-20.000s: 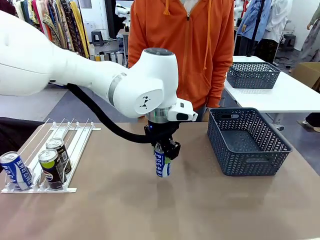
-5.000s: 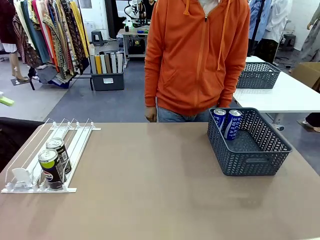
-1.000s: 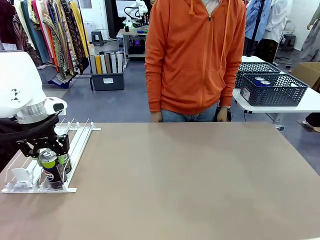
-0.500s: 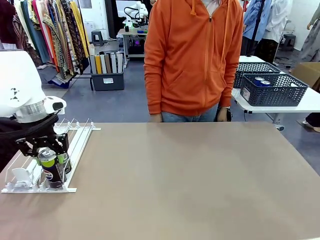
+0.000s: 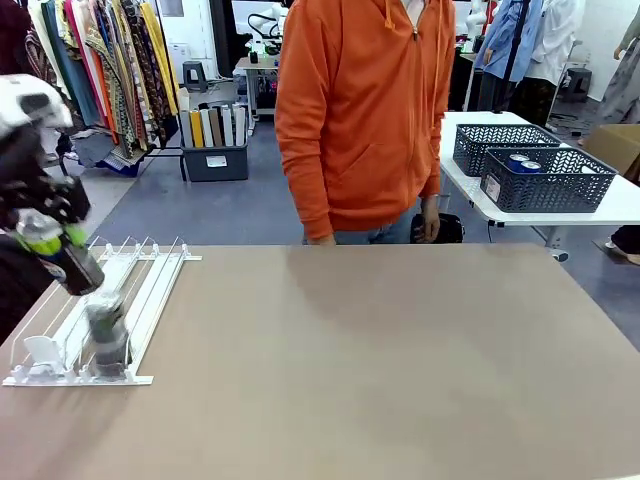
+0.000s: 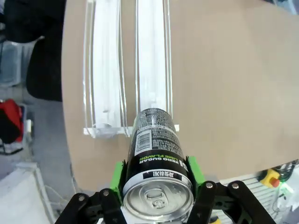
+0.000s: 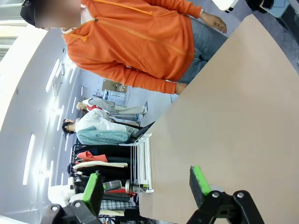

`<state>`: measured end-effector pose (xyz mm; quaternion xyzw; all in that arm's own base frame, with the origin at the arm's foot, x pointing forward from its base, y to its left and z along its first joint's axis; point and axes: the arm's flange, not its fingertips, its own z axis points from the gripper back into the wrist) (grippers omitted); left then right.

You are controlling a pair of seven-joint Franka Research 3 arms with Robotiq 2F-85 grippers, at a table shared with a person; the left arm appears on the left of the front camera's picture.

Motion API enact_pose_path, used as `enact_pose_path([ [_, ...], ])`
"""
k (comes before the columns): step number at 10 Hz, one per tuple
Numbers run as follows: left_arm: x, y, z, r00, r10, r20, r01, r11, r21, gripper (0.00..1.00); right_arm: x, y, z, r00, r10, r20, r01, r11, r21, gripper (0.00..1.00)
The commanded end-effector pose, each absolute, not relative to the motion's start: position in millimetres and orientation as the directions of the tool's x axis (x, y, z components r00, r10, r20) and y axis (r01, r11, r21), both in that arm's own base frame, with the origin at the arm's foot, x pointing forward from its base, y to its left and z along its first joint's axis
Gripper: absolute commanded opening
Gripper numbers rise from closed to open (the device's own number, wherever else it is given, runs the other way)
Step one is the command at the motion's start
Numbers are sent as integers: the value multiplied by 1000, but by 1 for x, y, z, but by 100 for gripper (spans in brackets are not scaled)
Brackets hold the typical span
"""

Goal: Retrieve and store the cans from the dispenser.
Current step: Pick up one can from the Automatic Can Dispenser and place it in the middle of the table.

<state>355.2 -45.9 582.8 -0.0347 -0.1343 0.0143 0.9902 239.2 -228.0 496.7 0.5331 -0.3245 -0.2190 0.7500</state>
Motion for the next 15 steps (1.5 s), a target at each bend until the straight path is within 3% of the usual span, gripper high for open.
enact_pose_path([
  [1,332,-24,588,933,37,357,25,986,-167,0,242,-228,498,681,-678,278,-55,331,942,100],
  [3,311,-4,594,894,118,432,-5,967,-254,0,242,-228,498,681,-678,278,-55,331,942,100],
  [7,332,-2,589,918,188,349,-82,951,-297,0,242,-228,498,681,-678,278,-55,331,942,100],
  [8,312,1,590,907,158,390,-50,961,-273,0,242,-228,498,681,-678,278,-55,331,942,100],
  [12,318,0,583,916,163,365,-62,960,-272,0,242,-228,498,681,-678,278,-55,331,942,100],
  [14,349,-34,581,932,67,357,84,916,-391,0,242,-228,498,681,-678,278,-55,331,942,100],
  [15,374,-72,586,925,24,380,136,911,-390,0,242,-228,498,681,-678,278,-55,331,942,100],
])
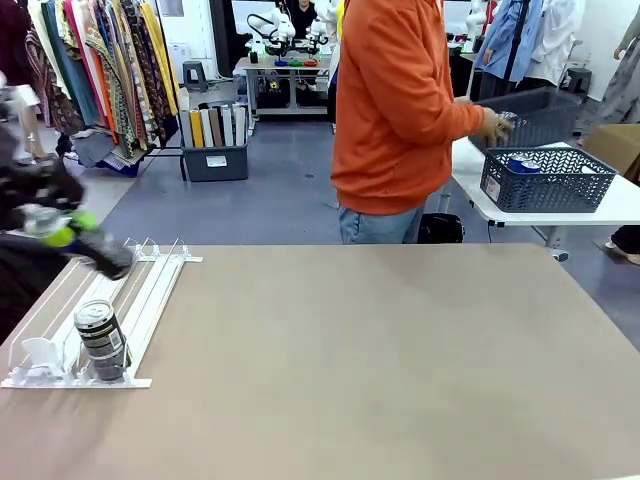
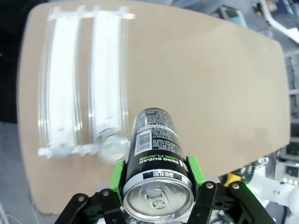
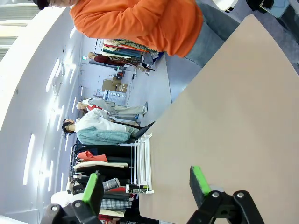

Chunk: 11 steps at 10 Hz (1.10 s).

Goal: Retrieve and store the cans from the dispenser.
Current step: Pick up one can from the Automatic Can Dispenser and place it in the middle of the table.

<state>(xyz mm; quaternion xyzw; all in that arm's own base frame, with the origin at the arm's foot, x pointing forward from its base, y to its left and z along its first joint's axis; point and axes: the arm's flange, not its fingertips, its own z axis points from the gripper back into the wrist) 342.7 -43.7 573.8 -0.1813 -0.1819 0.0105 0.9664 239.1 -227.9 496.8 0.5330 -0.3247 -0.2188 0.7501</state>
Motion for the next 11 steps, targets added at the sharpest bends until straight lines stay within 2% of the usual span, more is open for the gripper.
enact_pose_path([
  [1,400,-133,590,925,-66,373,214,904,-370,0,242,-228,498,681,-678,278,-55,331,942,100],
  [4,442,-317,539,913,-314,261,365,914,-176,0,242,-228,498,681,-678,278,-55,331,942,100],
  [6,452,-409,490,892,-401,210,423,903,-73,0,242,-228,498,681,-678,278,-55,331,942,100],
  [8,452,-437,449,908,-385,162,395,918,-28,0,242,-228,498,681,-678,278,-55,331,942,100],
  [11,457,-445,428,910,-401,109,402,916,14,0,242,-228,498,681,-678,278,-55,331,942,100],
])
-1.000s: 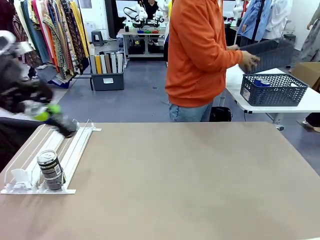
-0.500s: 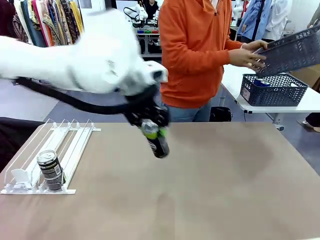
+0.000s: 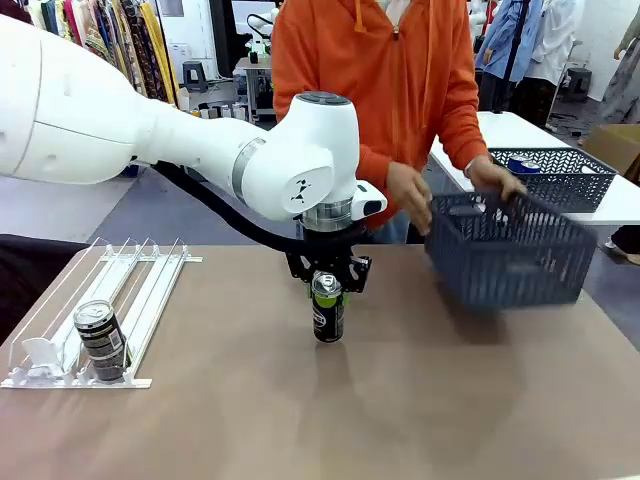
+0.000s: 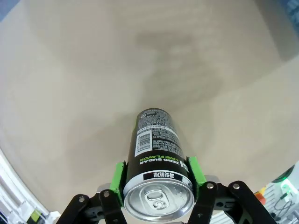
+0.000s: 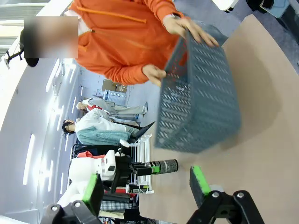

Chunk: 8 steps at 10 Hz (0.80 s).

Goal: Retrieve and store the cans from the dispenser.
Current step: Pick up one can from the Automatic Can Dispenser and place it in the middle of the table.

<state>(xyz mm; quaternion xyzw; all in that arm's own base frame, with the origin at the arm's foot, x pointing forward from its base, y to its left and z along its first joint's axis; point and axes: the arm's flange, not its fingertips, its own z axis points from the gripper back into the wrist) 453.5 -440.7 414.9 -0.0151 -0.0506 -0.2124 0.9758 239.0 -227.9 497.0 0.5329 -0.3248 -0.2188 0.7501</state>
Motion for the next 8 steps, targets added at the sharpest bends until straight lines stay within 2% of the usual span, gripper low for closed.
enact_pose_path([
  [1,458,-445,423,912,-400,89,400,916,23,0,242,-228,498,681,-678,278,-55,331,942,100],
  [5,455,-451,414,895,-442,63,439,897,52,0,242,-228,498,681,-678,278,-55,331,942,100],
  [6,454,-451,412,895,-441,60,438,897,59,7,242,-228,498,681,-678,278,-55,331,942,100],
  [7,454,-451,412,895,-441,62,438,897,57,58,242,-228,498,681,-678,278,-55,331,942,100],
  [8,453,-452,412,894,-444,61,441,896,58,100,242,-228,498,681,-678,278,-55,331,942,100],
])
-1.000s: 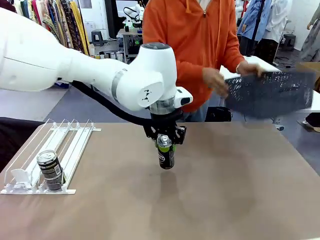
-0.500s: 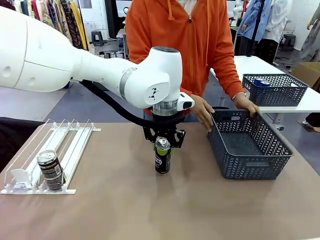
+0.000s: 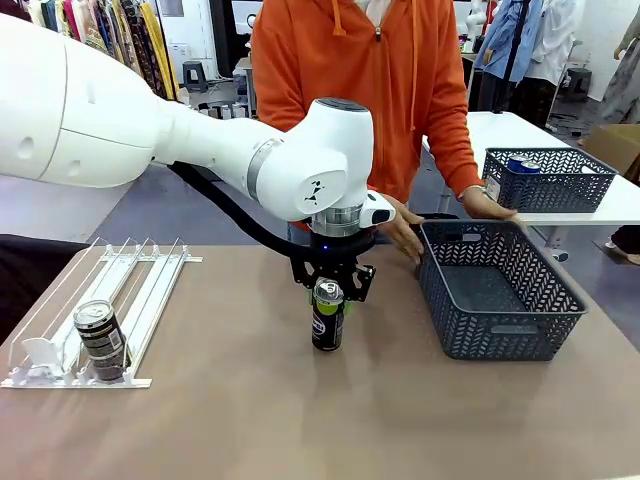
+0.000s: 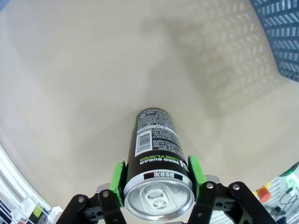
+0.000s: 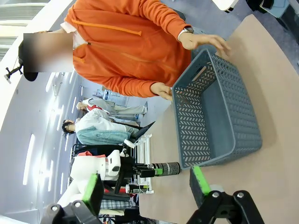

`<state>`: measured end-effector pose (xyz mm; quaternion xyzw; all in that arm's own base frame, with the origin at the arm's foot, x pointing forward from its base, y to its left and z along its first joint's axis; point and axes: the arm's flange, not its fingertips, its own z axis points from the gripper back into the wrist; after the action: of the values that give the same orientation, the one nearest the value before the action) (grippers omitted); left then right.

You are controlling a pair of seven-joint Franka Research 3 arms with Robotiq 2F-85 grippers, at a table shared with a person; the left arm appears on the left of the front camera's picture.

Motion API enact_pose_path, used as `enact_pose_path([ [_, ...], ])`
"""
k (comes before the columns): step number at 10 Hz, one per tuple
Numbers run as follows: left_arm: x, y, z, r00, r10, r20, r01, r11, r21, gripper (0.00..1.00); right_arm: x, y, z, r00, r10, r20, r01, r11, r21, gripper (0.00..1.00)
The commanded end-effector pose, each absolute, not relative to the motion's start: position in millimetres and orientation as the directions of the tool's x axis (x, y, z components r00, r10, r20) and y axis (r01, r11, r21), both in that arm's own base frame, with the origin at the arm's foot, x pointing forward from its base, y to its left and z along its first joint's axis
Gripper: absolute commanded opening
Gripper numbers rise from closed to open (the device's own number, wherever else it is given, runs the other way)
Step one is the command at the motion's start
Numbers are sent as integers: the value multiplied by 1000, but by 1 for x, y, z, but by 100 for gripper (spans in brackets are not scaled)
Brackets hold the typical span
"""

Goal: Retrieve and store the cans from the dispenser.
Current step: Pick up one can from the Automatic Can Dispenser and place it in the middle of the table.

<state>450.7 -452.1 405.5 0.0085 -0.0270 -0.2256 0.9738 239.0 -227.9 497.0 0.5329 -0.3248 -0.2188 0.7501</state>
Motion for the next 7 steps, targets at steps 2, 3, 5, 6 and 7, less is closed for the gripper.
enact_pose_path([
  [2,454,-450,413,896,-440,61,437,898,51,100,242,-228,498,681,-678,278,-55,331,942,100],
  [3,454,-445,420,900,-432,65,431,902,30,100,242,-228,498,681,-678,278,-55,331,942,100],
  [5,449,-420,460,906,-404,130,410,912,-22,100,242,-228,498,681,-678,278,-55,331,942,100],
  [6,445,-392,489,912,-383,149,392,919,-34,100,242,-228,498,681,-678,278,-55,331,942,100],
  [7,438,-352,516,916,-374,148,387,920,-70,100,242,-228,498,681,-678,278,-55,331,942,100],
])
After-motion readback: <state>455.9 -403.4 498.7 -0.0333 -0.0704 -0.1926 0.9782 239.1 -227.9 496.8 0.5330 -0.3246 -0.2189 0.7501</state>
